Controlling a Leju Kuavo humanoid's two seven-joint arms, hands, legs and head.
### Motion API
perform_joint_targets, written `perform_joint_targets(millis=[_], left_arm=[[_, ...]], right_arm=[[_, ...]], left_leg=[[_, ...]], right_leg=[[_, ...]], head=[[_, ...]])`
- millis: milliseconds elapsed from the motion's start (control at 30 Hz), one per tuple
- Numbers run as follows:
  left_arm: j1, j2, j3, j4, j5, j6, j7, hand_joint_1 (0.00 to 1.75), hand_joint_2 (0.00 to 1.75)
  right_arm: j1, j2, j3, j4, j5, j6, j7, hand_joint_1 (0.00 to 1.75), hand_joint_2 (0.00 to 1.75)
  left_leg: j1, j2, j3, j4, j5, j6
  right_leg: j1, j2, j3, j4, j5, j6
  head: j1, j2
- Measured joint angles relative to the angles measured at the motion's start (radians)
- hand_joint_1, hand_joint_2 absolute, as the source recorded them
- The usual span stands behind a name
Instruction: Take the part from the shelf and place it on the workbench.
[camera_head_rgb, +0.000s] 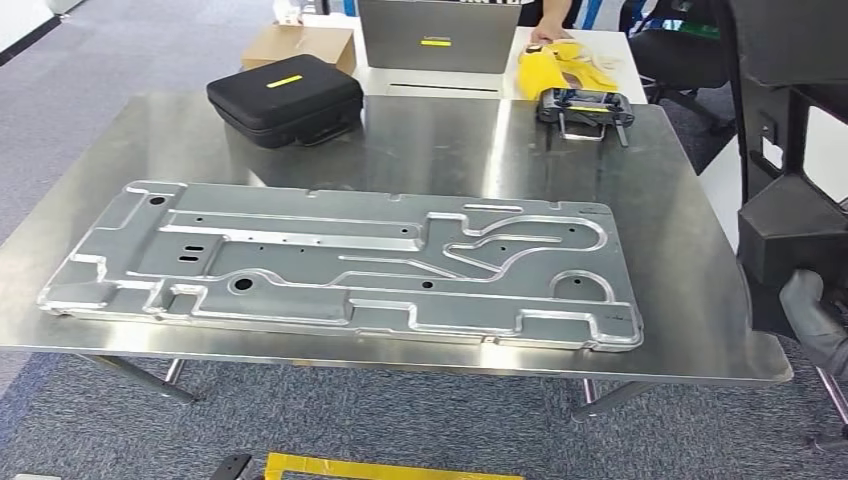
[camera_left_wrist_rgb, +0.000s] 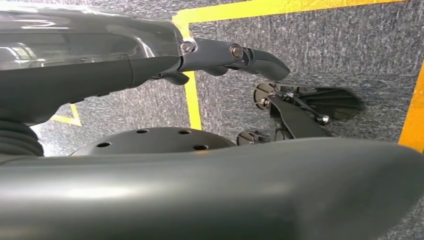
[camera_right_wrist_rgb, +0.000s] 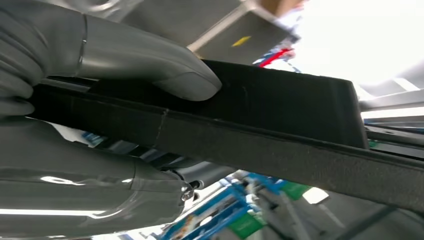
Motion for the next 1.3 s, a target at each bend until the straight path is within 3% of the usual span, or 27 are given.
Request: perform_joint_targets(millis=[300,700,1033,1300], left_arm=[[-0.004,0.000,-0.013,0.000,-0.025,-0.006,0.000,0.00,1.75],[-0.012,0.000,-0.046,0.000,-0.057,-0.018,0.001,0.00,1.75],[-0.033,0.000,-0.070,0.000,-0.080,-0.026,0.018,0.00,1.75],[-0.041,0.000,-0.075,0.000,-0.080,-0.028,0.026,0.00,1.75]], right_arm=[[-0.106,-0.008,0.032,0.212,0.153,-0.005,0.112,1.75,1.75],[-0.352,0.054,0.224,0.517,0.294,-0.012,0.186,1.75,1.75],[-0.569,0.214,0.391,0.853,0.405,-0.032,0.219,1.75,1.75],[-0.667,0.337,0.486,1.042,0.420,-0.029,0.226,1.75,1.75]], left_leg=[[0.002,0.000,0.005,-0.003,0.000,-0.001],[0.003,0.001,0.007,-0.005,0.002,-0.003],[0.004,0.001,0.008,-0.005,0.002,-0.003],[0.004,0.001,0.008,-0.005,0.002,-0.003]], right_leg=[[0.003,0.001,0.002,0.003,0.000,0.000],[0.003,0.000,0.003,0.005,-0.001,-0.001],[0.003,0.001,0.004,0.005,-0.001,-0.001],[0.004,0.001,0.003,0.005,-0.001,-0.001]], head=[[0.000,0.000],[0.000,0.000],[0.000,0.000],[0.000,0.000]])
